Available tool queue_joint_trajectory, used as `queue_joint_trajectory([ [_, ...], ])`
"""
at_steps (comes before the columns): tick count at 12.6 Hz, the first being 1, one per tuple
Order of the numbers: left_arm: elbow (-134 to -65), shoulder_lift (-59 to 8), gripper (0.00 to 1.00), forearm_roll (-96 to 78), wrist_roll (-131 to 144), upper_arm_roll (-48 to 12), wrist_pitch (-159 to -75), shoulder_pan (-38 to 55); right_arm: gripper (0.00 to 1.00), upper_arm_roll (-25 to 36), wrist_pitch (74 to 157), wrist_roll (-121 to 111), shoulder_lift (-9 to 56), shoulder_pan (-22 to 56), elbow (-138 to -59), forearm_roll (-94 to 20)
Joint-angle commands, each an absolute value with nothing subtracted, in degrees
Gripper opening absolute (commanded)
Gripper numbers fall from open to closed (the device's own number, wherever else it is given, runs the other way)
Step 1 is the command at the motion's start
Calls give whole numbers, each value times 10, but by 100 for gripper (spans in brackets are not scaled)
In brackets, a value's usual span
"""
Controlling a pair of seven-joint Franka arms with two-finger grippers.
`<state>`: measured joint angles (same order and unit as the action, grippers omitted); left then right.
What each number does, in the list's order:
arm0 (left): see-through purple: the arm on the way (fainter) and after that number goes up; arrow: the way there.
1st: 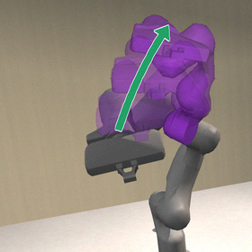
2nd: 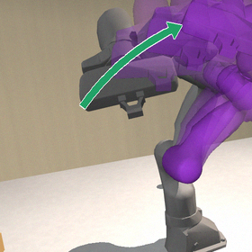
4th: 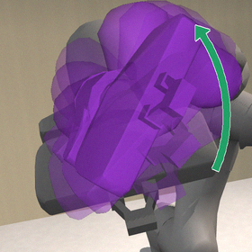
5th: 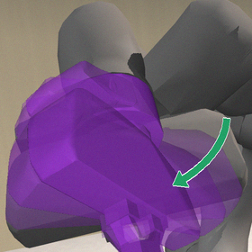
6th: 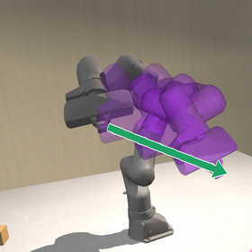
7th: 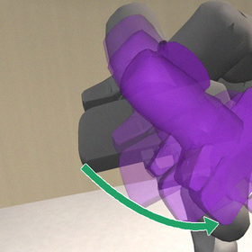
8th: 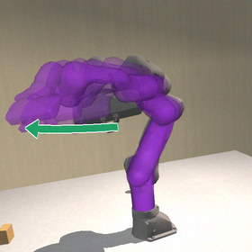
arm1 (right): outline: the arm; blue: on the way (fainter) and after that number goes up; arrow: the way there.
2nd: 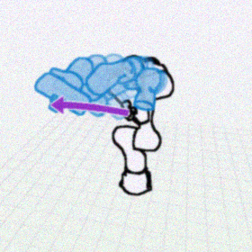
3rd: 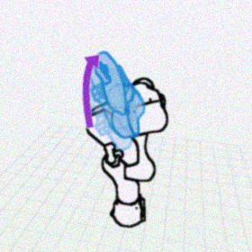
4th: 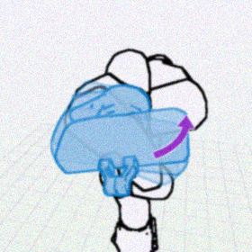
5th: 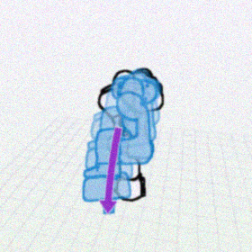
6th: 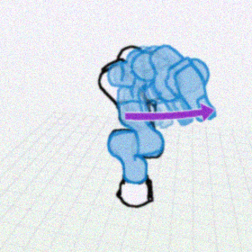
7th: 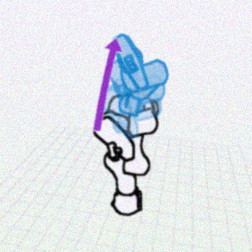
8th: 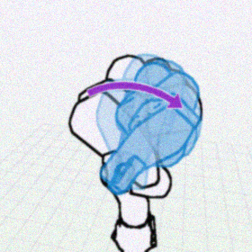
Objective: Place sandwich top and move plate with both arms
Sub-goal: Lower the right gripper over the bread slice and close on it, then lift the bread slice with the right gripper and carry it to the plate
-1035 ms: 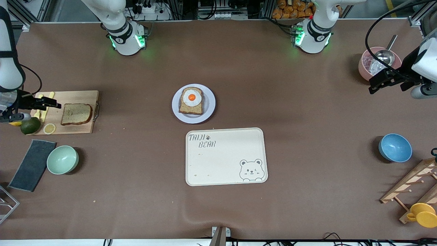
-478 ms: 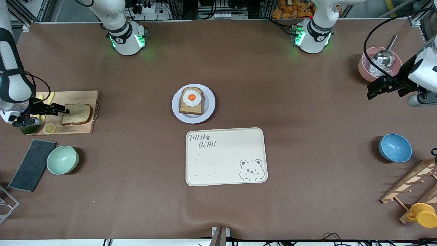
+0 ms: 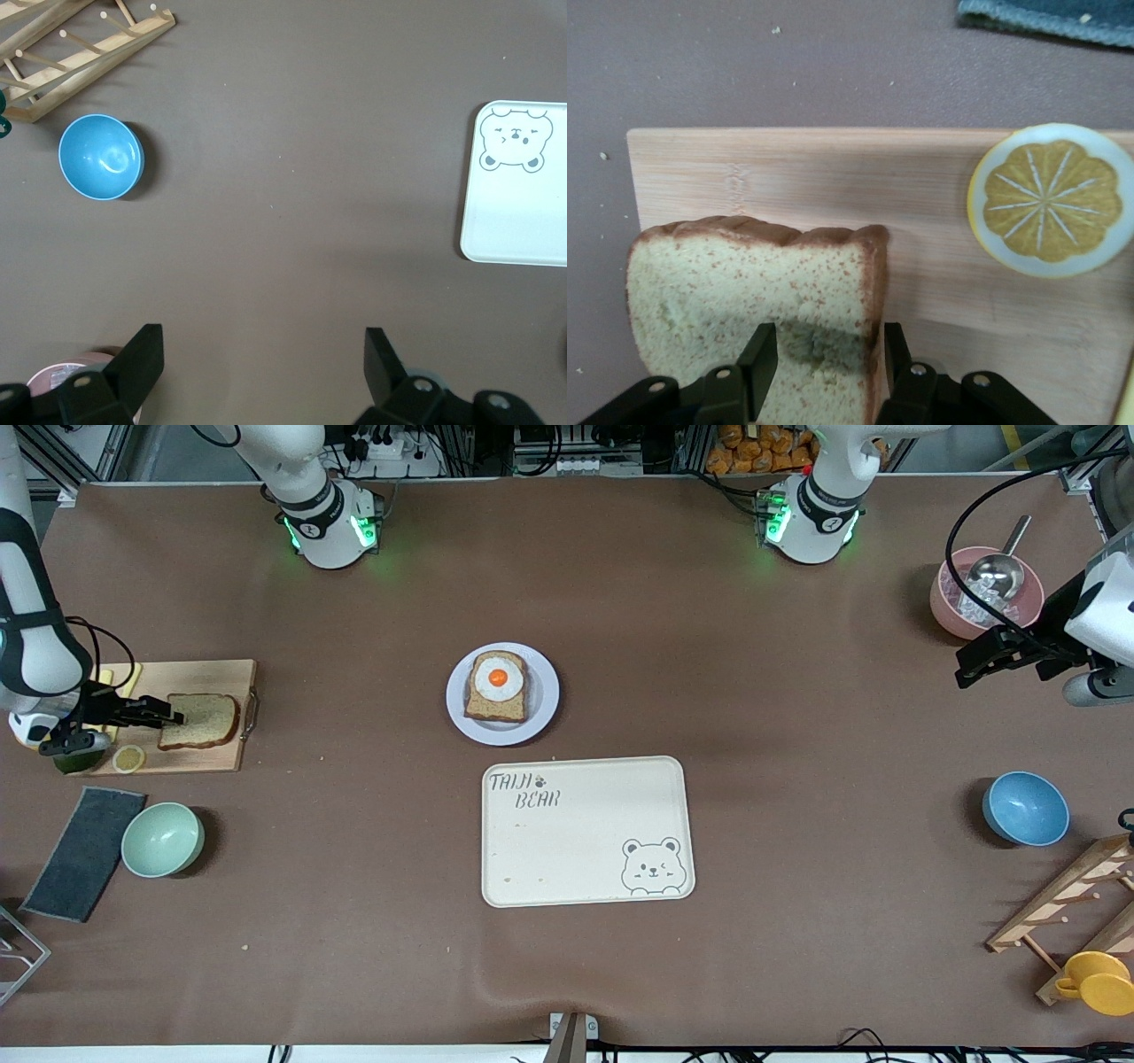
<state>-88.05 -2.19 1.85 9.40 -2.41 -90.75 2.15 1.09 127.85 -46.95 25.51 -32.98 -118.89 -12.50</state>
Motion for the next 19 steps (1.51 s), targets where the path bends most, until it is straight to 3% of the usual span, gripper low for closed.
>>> queue_joint_trajectory([
  [1,-867,-26,100,14,85,-24,-905,14,49,0,1278,-491,268,-350,-1176,-139],
  [2,-867,-25,100,13,84,-25,-905,7,33,0,1278,-497,272,-352,-1175,-139],
  [5,-867,-27,100,18,84,-25,-905,6,1,-1,1276,-503,272,-359,-1174,-140],
  [10,-869,-30,100,18,84,-25,-905,4,0,-2,1256,-501,272,-358,-1167,-149],
  [16,-868,-33,100,17,83,-25,-905,-4,0,-3,1046,-458,257,-304,-1062,-148],
  [19,-869,-33,100,15,83,-25,-905,-4,0,-3,1005,-416,226,-260,-1057,-148],
])
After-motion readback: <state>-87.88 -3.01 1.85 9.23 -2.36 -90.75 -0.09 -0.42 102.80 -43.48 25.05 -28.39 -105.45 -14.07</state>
